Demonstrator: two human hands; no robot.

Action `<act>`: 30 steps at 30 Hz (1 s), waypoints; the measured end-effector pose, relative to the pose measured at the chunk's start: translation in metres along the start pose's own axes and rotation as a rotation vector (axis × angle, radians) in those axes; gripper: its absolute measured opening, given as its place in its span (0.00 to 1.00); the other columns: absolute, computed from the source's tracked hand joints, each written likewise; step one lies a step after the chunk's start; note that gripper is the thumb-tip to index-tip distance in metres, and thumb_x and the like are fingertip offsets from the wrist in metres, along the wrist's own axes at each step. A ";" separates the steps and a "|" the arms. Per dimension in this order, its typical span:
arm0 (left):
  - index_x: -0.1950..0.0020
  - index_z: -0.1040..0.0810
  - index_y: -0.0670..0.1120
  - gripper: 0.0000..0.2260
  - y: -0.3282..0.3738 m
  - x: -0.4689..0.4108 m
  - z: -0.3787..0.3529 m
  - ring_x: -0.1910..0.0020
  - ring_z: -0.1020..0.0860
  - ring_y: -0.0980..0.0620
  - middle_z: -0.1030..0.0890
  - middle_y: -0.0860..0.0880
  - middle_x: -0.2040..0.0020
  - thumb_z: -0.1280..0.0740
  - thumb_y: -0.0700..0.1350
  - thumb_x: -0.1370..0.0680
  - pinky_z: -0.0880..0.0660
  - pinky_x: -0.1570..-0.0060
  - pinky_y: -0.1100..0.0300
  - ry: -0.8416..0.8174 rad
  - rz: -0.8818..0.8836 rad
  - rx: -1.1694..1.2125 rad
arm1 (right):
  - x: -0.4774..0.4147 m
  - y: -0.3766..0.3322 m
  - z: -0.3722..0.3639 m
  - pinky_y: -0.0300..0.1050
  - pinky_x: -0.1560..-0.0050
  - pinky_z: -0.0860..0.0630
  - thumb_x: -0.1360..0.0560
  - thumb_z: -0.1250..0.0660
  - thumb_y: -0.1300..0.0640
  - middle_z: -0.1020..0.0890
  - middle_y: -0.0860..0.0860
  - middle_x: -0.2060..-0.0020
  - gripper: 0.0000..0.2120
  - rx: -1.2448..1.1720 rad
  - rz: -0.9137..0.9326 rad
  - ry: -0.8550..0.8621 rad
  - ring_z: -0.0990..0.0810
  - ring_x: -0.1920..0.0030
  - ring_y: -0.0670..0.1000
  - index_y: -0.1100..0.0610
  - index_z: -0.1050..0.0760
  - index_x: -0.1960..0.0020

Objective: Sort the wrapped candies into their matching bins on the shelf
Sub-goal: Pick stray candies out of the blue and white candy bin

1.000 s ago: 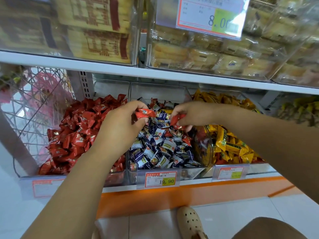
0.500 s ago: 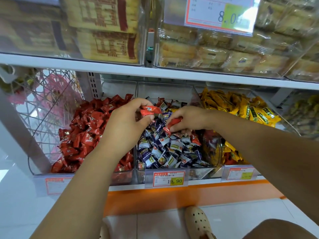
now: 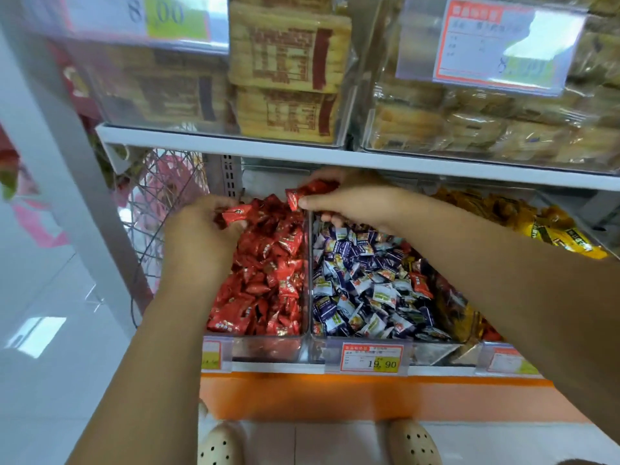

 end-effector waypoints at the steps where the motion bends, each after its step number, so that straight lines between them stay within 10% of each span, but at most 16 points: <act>1: 0.41 0.21 0.49 0.14 -0.004 -0.002 0.004 0.55 0.21 0.52 0.17 0.48 0.52 0.28 0.40 0.26 0.31 0.56 0.65 0.002 0.006 -0.019 | -0.007 -0.010 -0.010 0.37 0.55 0.21 0.25 0.31 0.52 0.19 0.50 0.53 0.16 -0.007 0.023 -0.022 0.21 0.61 0.45 0.48 0.26 0.38; 4: 0.35 0.24 0.48 0.20 -0.008 -0.002 0.005 0.43 0.23 0.54 0.20 0.50 0.41 0.29 0.38 0.26 0.33 0.46 0.66 -0.059 0.005 -0.010 | -0.020 -0.022 -0.025 0.44 0.36 0.28 0.25 0.32 0.49 0.24 0.48 0.42 0.26 -0.030 0.006 -0.072 0.23 0.45 0.49 0.51 0.32 0.29; 8: 0.35 0.24 0.51 0.18 0.003 0.004 -0.003 0.38 0.24 0.53 0.21 0.49 0.38 0.31 0.43 0.24 0.31 0.40 0.62 -0.126 -0.071 -0.056 | -0.007 -0.005 -0.001 0.34 0.53 0.26 0.19 0.42 0.55 0.25 0.46 0.52 0.05 0.194 -0.004 -0.105 0.26 0.56 0.44 0.50 0.28 0.46; 11: 0.34 0.24 0.54 0.16 0.021 0.018 -0.024 0.37 0.27 0.58 0.23 0.55 0.36 0.32 0.49 0.23 0.34 0.39 0.65 -0.293 -0.184 -0.091 | 0.017 0.022 0.025 0.47 0.47 0.23 0.21 0.38 0.63 0.19 0.50 0.55 0.11 0.402 -0.046 -0.179 0.20 0.53 0.49 0.47 0.26 0.56; 21: 0.24 0.39 0.55 0.24 0.040 0.052 -0.075 0.24 0.47 0.58 0.50 0.60 0.22 0.39 0.51 0.20 0.52 0.33 0.66 -0.625 -0.366 -0.252 | 0.050 0.113 0.029 0.43 0.52 0.35 0.32 0.26 0.44 0.28 0.45 0.53 0.21 1.195 -0.167 -0.499 0.31 0.47 0.48 0.47 0.25 0.42; 30: 0.25 0.38 0.58 0.24 0.035 0.047 -0.076 0.25 0.47 0.61 0.50 0.63 0.23 0.37 0.51 0.21 0.48 0.33 0.66 -0.648 -0.354 -0.204 | 0.037 0.095 0.069 0.34 0.61 0.30 0.23 0.35 0.61 0.25 0.41 0.54 0.12 0.600 -0.167 -0.193 0.25 0.56 0.43 0.47 0.25 0.44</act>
Point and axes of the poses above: each hand's wrist, its own x-axis away from the middle knuckle, its own z-axis out of the back of the hand, y = z × x, the point moved 6 cm from there along -x, towards the middle knuckle
